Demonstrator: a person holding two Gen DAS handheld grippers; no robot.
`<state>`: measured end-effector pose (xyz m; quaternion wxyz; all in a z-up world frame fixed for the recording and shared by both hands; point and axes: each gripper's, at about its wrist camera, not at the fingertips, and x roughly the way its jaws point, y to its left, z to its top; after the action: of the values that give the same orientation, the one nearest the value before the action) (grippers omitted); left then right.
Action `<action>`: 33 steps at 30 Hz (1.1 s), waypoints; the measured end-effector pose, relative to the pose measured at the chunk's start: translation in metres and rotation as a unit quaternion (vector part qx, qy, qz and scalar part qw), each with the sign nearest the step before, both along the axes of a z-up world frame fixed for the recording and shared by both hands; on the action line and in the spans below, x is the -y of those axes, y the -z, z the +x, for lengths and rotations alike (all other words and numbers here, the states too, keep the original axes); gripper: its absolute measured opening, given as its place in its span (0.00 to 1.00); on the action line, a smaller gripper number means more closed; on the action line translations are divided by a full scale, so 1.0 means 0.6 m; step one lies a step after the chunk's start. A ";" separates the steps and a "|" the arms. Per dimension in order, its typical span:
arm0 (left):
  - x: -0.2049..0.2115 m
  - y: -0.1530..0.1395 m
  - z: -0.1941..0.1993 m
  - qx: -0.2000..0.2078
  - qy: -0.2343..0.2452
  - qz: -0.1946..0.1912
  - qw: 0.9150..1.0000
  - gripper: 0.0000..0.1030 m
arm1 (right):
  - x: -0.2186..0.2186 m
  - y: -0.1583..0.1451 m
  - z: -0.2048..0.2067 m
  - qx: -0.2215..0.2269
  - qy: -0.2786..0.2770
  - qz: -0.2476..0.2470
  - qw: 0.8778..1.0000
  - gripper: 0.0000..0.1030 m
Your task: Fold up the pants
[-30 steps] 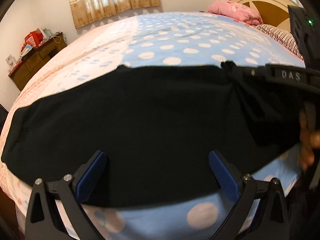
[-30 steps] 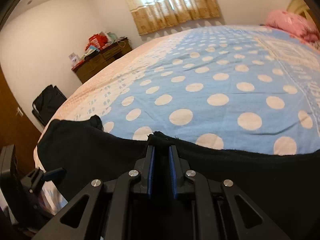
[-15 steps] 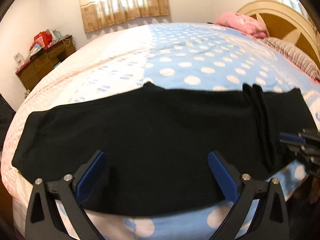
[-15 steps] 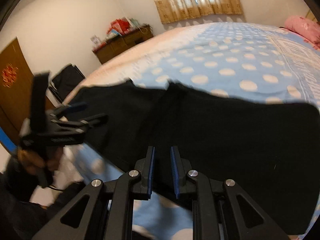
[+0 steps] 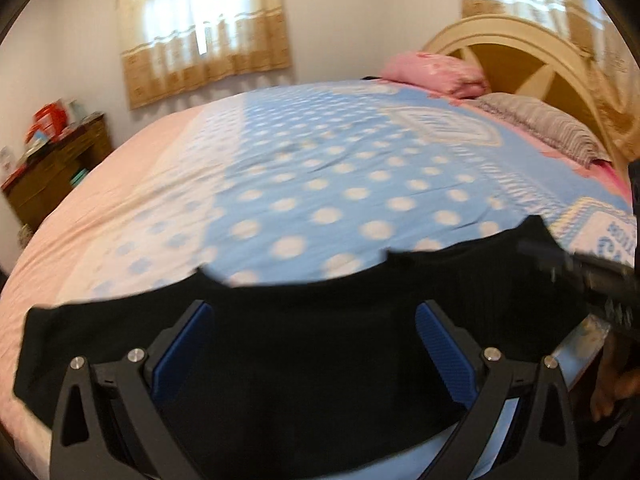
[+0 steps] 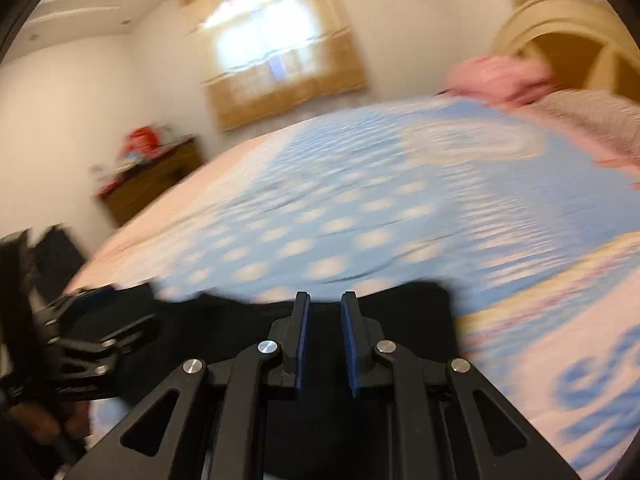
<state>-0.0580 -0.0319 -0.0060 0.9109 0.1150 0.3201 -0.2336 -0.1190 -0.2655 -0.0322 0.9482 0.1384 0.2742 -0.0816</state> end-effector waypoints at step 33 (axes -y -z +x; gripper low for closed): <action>0.023 0.064 0.049 -0.092 -0.082 0.001 0.992 1.00 | -0.026 0.098 -0.006 -0.034 -0.024 0.123 0.991 0.17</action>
<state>-0.0285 -0.0460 -0.0443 0.8934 0.0676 0.4114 -0.1675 -0.1227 -0.2498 -0.0911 0.9157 0.2449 0.3173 -0.0288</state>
